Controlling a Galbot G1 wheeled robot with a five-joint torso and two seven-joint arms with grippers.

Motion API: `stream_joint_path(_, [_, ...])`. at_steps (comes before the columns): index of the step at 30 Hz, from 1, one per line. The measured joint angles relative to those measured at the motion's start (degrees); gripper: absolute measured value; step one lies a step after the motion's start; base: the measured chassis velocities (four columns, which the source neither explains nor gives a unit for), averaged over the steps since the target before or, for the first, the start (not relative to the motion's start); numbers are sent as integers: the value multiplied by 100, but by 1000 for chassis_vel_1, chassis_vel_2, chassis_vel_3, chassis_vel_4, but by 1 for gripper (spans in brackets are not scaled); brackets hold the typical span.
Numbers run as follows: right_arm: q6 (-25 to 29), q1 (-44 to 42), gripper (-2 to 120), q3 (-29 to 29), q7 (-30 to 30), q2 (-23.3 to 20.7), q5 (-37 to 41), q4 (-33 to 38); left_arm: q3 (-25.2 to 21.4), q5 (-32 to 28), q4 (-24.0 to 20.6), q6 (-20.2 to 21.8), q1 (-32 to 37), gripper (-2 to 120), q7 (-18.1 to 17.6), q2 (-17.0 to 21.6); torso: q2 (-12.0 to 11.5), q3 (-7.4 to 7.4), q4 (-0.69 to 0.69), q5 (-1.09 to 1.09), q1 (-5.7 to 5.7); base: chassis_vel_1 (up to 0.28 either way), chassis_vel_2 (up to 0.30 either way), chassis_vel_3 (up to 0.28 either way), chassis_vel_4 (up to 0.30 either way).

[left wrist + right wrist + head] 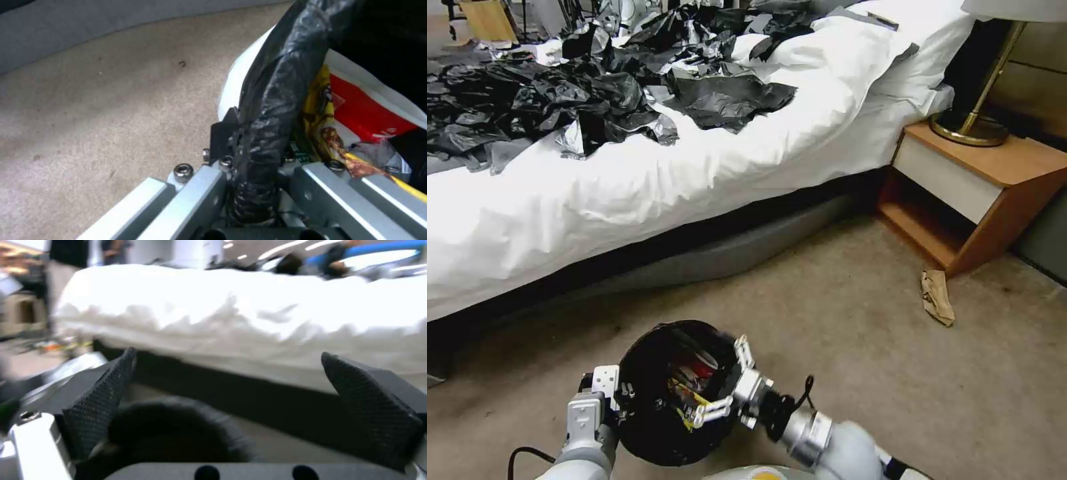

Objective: Pick up the trash bin, then pick up the garbage from the floor and place it into the trash bin.

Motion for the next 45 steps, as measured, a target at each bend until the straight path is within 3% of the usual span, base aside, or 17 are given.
stream_joint_path(6, [-134, -412, 100, 920, 708, 273, -101, 537, -31, -27, 3, -46, -11, 0, 58, 39, 0, 0, 0, 0, 0, 0, 0, 0, 0])
stream_joint_path(13, [-65, -1079, 100, 1710, 895, 610, -268, 851, -33, -89, 29, -115, -65, 0, 76, 63, 0, 0, 0, -1, 0, 0, 0, 0, 0])
stream_joint_path(18, [281, -1777, 100, 2195, 1038, 1176, -519, 783, -33, -130, 45, -155, -111, 0, 82, 93, 0, -1, 1, -1, 0, 0, 0, 0, 0])
stream_joint_path(29, [946, -2401, 100, 2593, 1164, 1597, -708, 255, -23, -105, 27, -213, -73, 0, 126, 81, 0, -1, 1, -1, 0, 0, 0, 0, 0])
stream_joint_path(45, [1101, -2381, 100, 2741, 1159, 1586, -711, 148, 7, -65, -15, -221, -48, 0, 144, 29, 0, 0, 0, 0, 0, -36, -37, -36, -36])
